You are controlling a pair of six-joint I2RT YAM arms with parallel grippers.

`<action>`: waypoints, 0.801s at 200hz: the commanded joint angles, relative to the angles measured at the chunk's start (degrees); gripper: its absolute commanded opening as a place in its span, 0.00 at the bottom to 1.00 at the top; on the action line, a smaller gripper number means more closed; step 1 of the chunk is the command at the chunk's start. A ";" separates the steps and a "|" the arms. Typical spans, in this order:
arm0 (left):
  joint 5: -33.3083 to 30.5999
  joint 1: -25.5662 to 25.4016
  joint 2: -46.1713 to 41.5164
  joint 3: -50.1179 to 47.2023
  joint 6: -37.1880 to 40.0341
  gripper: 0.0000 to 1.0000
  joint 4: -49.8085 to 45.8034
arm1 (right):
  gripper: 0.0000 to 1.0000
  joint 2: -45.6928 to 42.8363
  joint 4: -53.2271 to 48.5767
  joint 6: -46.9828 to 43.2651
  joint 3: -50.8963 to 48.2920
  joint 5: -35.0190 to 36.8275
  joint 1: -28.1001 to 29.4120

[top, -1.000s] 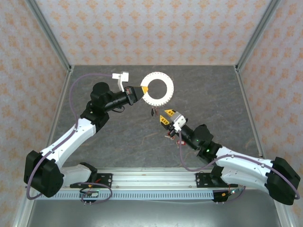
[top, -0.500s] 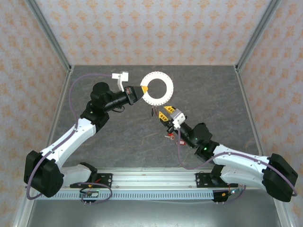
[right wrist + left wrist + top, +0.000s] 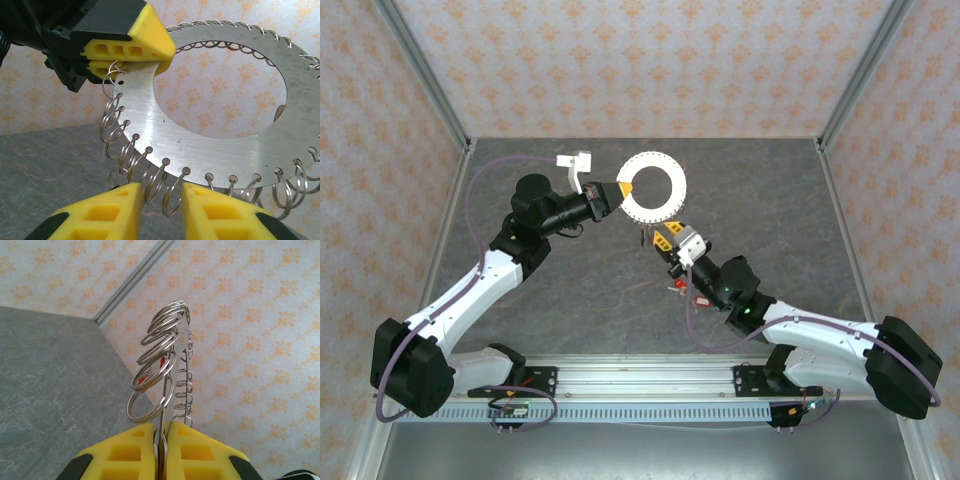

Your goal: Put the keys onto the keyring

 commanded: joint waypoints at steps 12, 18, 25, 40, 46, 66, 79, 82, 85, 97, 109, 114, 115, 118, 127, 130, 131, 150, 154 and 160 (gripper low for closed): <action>0.22 -0.71 -0.91 0.84 0.37 0.00 1.10 | 0.26 -0.45 2.44 -0.93 0.60 2.10 0.24; 0.30 -0.73 -0.87 0.90 0.37 0.00 1.11 | 0.26 -0.46 2.35 -1.14 0.56 2.13 0.21; 0.33 -0.67 -0.92 0.90 0.37 0.00 1.08 | 0.26 -0.54 2.12 -1.33 0.67 2.06 0.20; 0.30 -0.73 -0.90 0.87 0.37 0.00 1.09 | 0.26 -0.47 1.50 -1.56 0.60 2.21 0.19; 0.35 -0.73 -0.86 0.90 0.37 0.00 1.13 | 0.25 -0.46 1.57 -1.62 0.53 2.30 0.12; 0.38 -0.69 -0.97 0.88 0.46 0.00 0.93 | 0.23 -0.16 1.57 -1.67 0.56 2.88 -0.06; 0.39 -0.72 -1.06 0.82 0.55 0.00 0.82 | 0.22 0.07 0.97 -2.57 0.76 2.39 -0.06; 0.39 -0.73 -1.08 0.79 0.55 0.00 0.82 | 0.22 0.07 0.75 -2.79 0.74 2.25 -0.06; 0.39 -0.73 -1.11 0.80 0.55 0.00 0.82 | 0.22 0.07 0.51 -2.94 0.81 2.14 -0.06; 0.39 -0.73 -1.18 0.81 0.55 0.00 0.81 | 0.22 0.15 0.51 -3.18 0.78 2.54 -0.30; 0.31 -0.72 -1.29 0.66 0.55 0.00 0.86 | 0.22 0.05 0.35 -3.15 0.49 2.07 -0.56; 0.30 -0.68 -1.29 0.68 0.55 0.00 0.76 | 0.23 -0.02 0.29 -3.01 0.32 1.73 -0.66; 0.30 -0.70 -1.34 0.66 0.55 0.00 0.79 | 0.23 -0.06 0.27 -2.99 0.31 1.67 -0.67; 0.33 -0.72 -1.38 0.65 0.55 0.00 0.74 | 0.23 -0.10 0.25 -2.89 0.25 1.50 -0.74; 0.30 -0.72 -1.38 0.64 0.63 0.00 0.66 | 0.23 -0.32 0.16 -2.41 -0.03 1.14 -0.83; 0.33 -0.68 -1.38 0.72 0.68 0.00 0.57 | 0.23 -0.37 0.16 -2.21 -0.13 1.02 -0.86; 0.32 -0.66 -1.38 0.68 0.66 0.00 0.56 | 0.24 -0.37 0.16 -2.19 -0.18 1.00 -0.85; 0.37 -0.68 -1.48 0.65 0.64 0.00 0.47 | 0.24 -0.81 -0.48 -2.13 -0.75 0.58 -0.94; 0.39 -0.72 -1.48 0.70 0.64 0.00 0.53 | 0.23 -0.94 -0.81 -2.24 -0.74 0.57 -0.94; 0.39 -0.73 -1.51 0.61 0.57 0.00 0.64 | 0.24 -1.16 -1.27 -2.42 -0.84 0.34 -0.98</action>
